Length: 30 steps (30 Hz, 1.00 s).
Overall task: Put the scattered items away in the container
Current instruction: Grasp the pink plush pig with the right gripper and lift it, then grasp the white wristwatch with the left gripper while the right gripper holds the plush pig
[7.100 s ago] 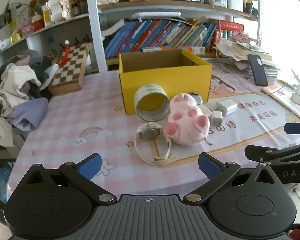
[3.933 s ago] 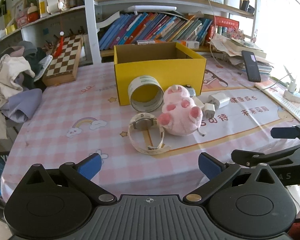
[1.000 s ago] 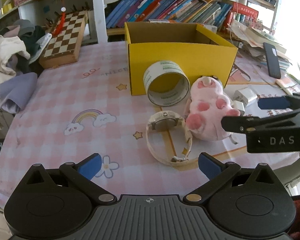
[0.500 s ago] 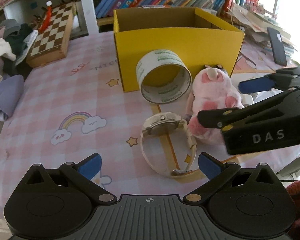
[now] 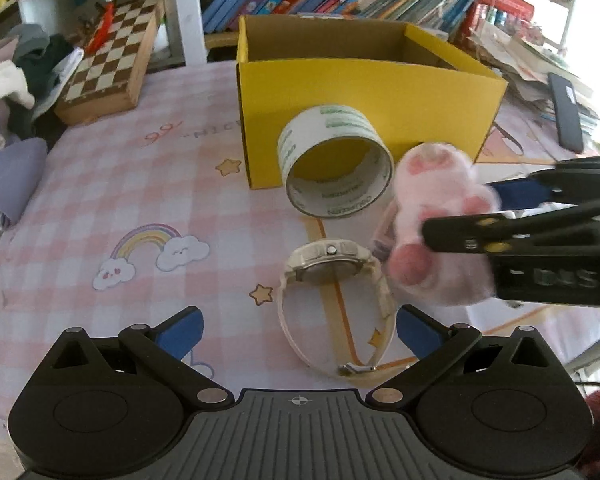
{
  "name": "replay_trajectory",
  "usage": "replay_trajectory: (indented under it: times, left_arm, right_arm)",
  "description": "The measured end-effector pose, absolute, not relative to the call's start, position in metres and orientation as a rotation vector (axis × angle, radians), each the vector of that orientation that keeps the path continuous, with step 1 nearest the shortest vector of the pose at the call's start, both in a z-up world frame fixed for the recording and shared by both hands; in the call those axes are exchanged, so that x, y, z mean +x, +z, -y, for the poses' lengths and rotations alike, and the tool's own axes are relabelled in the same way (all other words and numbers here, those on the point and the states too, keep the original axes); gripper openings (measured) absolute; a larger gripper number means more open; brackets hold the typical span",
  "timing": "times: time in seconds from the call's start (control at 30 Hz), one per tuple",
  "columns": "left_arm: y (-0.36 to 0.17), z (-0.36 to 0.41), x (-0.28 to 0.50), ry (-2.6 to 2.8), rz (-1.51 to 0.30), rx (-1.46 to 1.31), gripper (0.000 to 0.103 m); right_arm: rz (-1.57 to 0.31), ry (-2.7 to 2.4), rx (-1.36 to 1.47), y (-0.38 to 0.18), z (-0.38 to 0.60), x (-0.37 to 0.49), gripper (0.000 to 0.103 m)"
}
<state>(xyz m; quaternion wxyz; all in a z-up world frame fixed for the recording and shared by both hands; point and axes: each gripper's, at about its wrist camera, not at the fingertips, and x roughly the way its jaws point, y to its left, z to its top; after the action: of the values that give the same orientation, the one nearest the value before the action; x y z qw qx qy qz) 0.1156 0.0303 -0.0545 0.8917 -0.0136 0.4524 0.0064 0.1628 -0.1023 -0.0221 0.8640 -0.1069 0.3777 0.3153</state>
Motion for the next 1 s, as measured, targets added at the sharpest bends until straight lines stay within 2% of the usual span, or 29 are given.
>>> replay_trajectory:
  times: [0.2, 0.53, 0.67, 0.77, 1.0]
  left_arm:
    - [-0.06, -0.026, 0.124, -0.001, -0.936, -0.006, 0.103]
    - [-0.067, -0.014, 0.137, -0.047, -0.943, 0.065, 0.102]
    - [-0.069, -0.007, 0.142, -0.061, -0.968, 0.09, 0.095]
    - [-0.073, -0.001, 0.144, -0.077, -0.994, 0.127, 0.094]
    - [-0.075, -0.007, 0.147, -0.037, -0.999, 0.083, 0.08]
  right_arm:
    - [-0.697, 0.624, -0.179, -0.006, 0.115, 0.164, 0.048]
    - [-0.705, 0.586, -0.166, -0.005, 0.129, 0.169, 0.049]
    - [-0.704, 0.57, -0.147, -0.004, 0.137, 0.172, 0.049]
    - [-0.71, 0.566, -0.126, -0.005, 0.143, 0.175, 0.049]
    - [-0.7, 0.563, -0.101, -0.003, 0.151, 0.177, 0.049]
